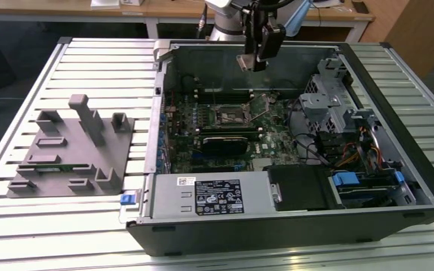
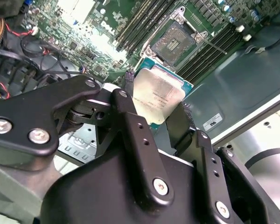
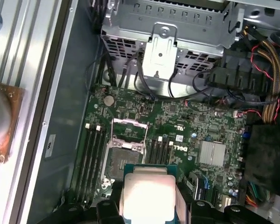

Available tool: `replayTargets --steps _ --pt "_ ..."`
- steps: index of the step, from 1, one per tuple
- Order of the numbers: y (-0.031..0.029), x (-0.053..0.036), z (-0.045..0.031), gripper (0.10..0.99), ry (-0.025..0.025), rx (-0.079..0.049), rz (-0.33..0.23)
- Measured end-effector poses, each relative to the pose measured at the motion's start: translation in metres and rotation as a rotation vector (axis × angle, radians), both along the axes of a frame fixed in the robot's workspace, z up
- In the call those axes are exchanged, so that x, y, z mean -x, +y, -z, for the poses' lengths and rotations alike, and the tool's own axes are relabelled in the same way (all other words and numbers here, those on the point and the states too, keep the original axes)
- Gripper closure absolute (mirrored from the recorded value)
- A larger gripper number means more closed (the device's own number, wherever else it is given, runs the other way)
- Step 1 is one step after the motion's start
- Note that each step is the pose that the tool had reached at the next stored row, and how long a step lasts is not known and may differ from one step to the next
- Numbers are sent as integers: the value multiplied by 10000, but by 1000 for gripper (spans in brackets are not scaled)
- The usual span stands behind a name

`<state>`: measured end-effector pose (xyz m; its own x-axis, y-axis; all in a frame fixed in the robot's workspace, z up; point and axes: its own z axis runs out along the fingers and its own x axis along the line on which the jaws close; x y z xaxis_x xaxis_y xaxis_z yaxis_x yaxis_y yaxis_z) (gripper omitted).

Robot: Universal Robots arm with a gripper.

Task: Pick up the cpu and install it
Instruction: 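Place the cpu into insertion slot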

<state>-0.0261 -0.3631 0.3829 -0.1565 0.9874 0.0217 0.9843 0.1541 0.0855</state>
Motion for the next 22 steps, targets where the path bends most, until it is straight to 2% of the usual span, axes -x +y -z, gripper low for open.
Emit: replayTargets --steps 4,9,11,13,18,22 --pt "0 0 6 557 0 -1 441" --pt "1 1 23 557 0 1 1269" --pt "2 5 29 557 1 -2 1391" --pt "3 5 44 557 2 -13 1363" --pt "3 11 77 557 2 -16 619" --pt "9 20 149 557 2 -27 511"
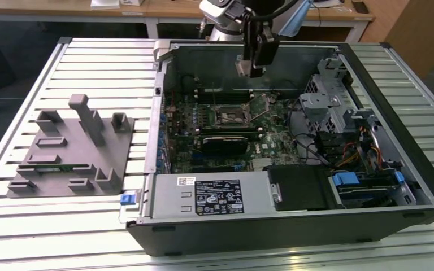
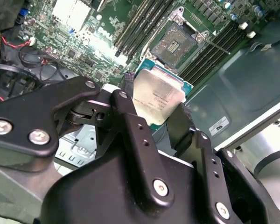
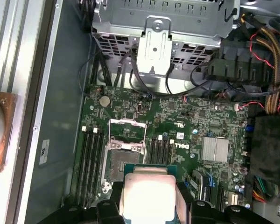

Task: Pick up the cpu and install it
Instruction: 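Place the cpu into insertion slot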

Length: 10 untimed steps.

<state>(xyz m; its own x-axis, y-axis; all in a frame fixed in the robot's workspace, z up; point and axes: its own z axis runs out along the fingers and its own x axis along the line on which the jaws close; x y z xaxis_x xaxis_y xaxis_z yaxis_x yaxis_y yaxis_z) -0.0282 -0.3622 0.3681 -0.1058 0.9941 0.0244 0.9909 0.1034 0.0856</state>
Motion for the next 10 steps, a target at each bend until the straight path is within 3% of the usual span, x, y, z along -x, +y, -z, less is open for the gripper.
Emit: replayTargets --steps 10 --pt "5 11 182 557 1 1 -31"
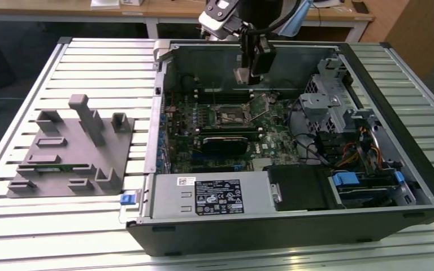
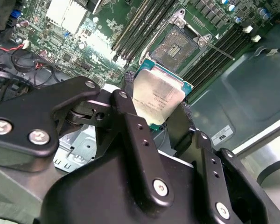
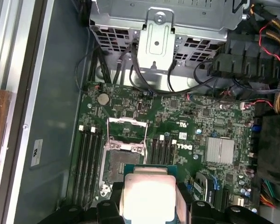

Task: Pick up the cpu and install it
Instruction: 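Place the cpu into insertion slot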

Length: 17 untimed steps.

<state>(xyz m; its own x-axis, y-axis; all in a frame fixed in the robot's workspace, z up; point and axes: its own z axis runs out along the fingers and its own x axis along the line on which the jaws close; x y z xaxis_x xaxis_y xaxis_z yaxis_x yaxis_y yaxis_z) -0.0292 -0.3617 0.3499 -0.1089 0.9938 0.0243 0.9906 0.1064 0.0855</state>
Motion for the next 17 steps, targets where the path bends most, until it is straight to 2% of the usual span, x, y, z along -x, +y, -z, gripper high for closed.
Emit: replayTargets --steps 10,17 --pt "3 14 178 557 0 31 0" --pt "90 15 250 557 -1 31 0"
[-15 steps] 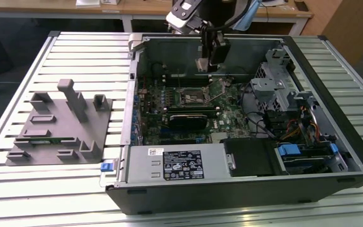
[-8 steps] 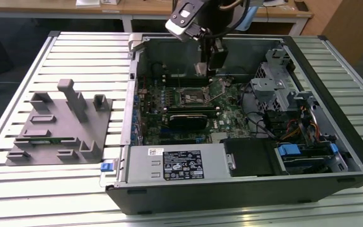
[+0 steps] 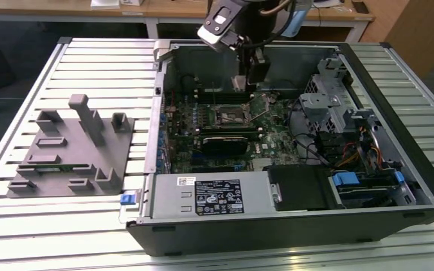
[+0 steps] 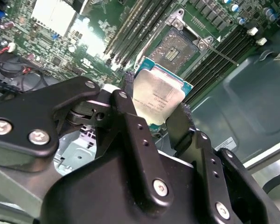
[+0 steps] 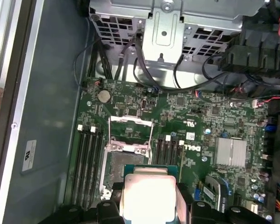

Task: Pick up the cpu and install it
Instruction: 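Place the cpu into insertion slot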

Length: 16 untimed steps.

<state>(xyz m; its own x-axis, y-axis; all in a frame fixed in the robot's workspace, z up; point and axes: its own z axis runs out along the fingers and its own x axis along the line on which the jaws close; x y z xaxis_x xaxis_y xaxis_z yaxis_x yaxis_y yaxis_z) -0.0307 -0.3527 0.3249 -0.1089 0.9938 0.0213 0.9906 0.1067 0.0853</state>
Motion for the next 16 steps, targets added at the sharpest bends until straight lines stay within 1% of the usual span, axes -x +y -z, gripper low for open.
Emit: replayTargets --steps 2,4,10,13,14,15,16 --pt "24 0 33 557 2 0 0" --pt "77 1 63 557 4 7 0" --pt "180 1 162 557 4 6 0" --pt "225 2 217 557 9 8 4" --pt "230 7 233 557 9 5 18" --pt "233 9 242 557 20 6 42" --pt "235 10 251 557 52 6 74"
